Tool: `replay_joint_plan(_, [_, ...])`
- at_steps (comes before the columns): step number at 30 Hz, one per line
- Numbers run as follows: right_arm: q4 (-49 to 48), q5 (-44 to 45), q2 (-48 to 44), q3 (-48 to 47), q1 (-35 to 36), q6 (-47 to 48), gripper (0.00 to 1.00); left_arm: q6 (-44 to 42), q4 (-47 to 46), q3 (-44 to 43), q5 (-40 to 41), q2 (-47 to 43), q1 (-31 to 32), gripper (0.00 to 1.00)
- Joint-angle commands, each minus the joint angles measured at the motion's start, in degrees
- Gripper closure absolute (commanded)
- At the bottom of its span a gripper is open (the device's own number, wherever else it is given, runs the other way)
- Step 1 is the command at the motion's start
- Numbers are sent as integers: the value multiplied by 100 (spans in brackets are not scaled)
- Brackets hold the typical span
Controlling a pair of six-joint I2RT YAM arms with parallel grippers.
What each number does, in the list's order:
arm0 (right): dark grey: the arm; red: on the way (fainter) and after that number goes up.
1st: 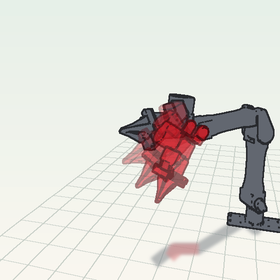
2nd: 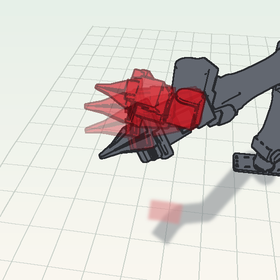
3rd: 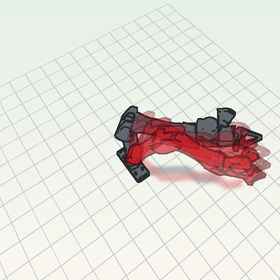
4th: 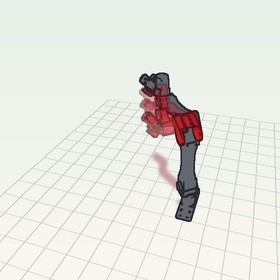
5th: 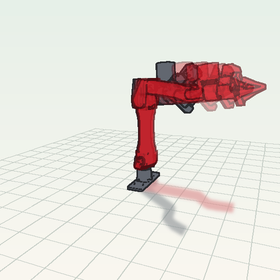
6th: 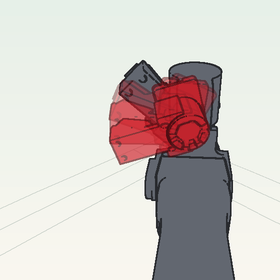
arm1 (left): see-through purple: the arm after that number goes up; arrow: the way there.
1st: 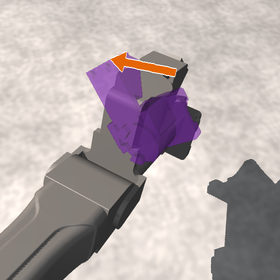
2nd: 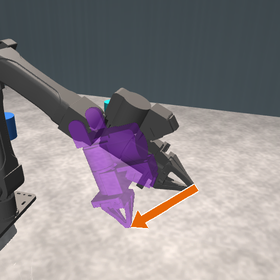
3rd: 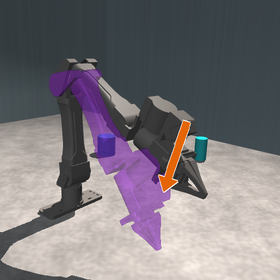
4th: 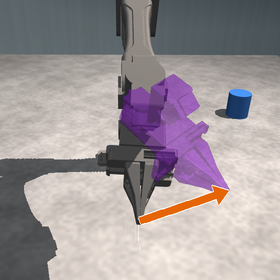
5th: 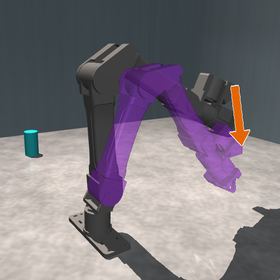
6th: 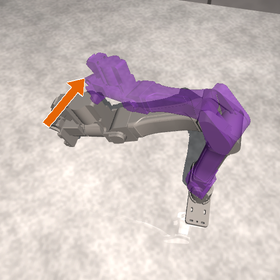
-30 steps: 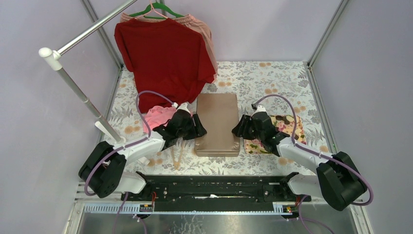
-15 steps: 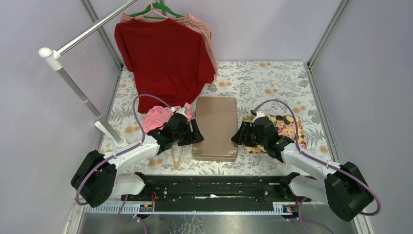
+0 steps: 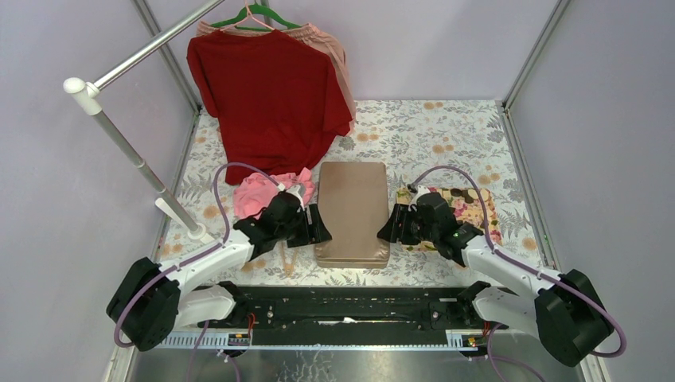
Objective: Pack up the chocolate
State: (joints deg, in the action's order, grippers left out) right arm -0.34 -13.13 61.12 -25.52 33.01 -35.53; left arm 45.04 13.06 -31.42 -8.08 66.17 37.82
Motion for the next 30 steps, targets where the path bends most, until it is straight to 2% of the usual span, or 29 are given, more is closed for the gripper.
replay_joint_plan(1, [80,-446,208,76,48,153,46,-74,389,471,-574,99,37,27])
replay_joint_plan(5, [-362,-572,486,194,47,88,50,87,44,715,-768,140,41,32])
replay_joint_plan(9, [-699,-284,672,227,47,71,53,227,-473,698,-738,388,40,38])
replay_joint_plan(15, [-851,424,1089,-138,40,481,54,118,-1148,268,-227,992,-79,45])
replay_joint_plan(20, [-783,633,1198,-458,-39,664,53,-27,-1196,-179,-23,1266,-204,46])
replay_joint_plan(26, [-740,352,1050,-625,-186,696,49,-160,-759,-289,449,872,-225,41])
replay_joint_plan(30, [-677,267,1004,-650,-225,672,49,-171,-635,-313,475,774,-223,40])
